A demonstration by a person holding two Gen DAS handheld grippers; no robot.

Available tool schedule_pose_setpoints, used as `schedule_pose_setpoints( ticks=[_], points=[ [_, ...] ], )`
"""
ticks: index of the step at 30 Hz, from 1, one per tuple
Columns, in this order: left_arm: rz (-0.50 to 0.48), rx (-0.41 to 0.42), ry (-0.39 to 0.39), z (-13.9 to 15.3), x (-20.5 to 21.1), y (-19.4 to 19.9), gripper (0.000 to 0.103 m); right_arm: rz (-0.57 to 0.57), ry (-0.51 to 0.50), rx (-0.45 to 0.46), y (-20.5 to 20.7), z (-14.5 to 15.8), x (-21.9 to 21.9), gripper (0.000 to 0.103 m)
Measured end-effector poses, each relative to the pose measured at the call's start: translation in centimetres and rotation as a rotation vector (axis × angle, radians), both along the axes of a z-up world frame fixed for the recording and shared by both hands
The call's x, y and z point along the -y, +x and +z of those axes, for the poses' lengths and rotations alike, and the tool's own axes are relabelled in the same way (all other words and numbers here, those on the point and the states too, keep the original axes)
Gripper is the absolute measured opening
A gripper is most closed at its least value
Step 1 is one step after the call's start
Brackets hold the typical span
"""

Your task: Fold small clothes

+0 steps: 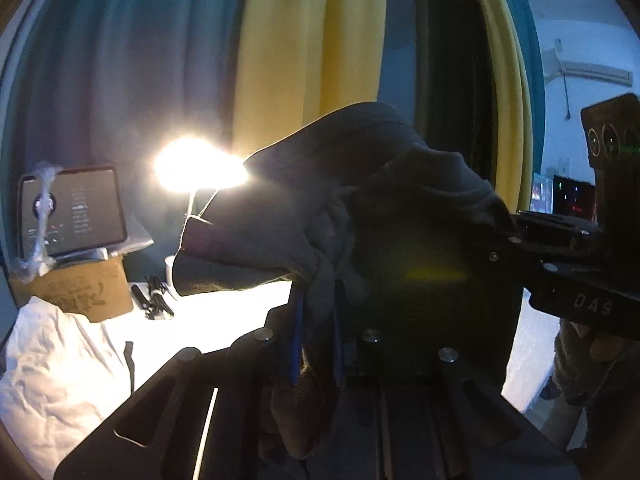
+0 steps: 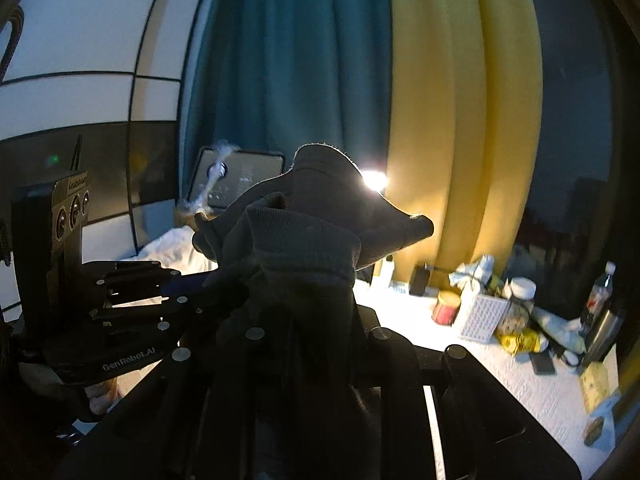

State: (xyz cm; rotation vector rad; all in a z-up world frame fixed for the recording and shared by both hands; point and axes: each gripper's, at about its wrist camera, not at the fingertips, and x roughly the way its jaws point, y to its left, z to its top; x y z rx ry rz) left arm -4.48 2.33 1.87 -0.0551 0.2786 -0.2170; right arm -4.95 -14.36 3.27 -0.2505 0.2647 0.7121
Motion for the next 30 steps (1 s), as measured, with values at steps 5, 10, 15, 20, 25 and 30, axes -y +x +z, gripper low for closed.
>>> schedule_pose_setpoints(
  ticks=[5, 10, 15, 20, 25, 30],
  points=[
    [0.036, 0.055, -0.003, 1.2, -2.0, -1.3, 0.010, 0.042, 0.013, 0.057, -1.5, 1.8, -1.3, 0.020],
    [0.083, 0.094, 0.015, 2.2, -4.2, -2.5, 0.010, 0.099, 0.022, 0.104, -2.7, 3.0, -3.2, 0.020],
    [0.137, 0.111, 0.042, 2.8, -6.6, -3.7, 0.010, 0.163, 0.037, 0.127, -3.4, 3.5, -5.5, 0.020],
    [0.208, 0.119, 0.078, 2.8, -9.1, -6.3, 0.010, 0.223, 0.029, 0.152, -4.3, 3.9, -7.9, 0.020],
    [0.263, 0.108, 0.091, 2.7, -11.0, -8.2, 0.010, 0.302, 0.023, 0.159, -5.4, 3.7, -10.2, 0.020],
    [0.301, 0.104, 0.102, 2.7, -12.0, -9.5, 0.010, 0.362, 0.022, 0.158, -6.1, 3.5, -12.0, 0.020]
  ],
)
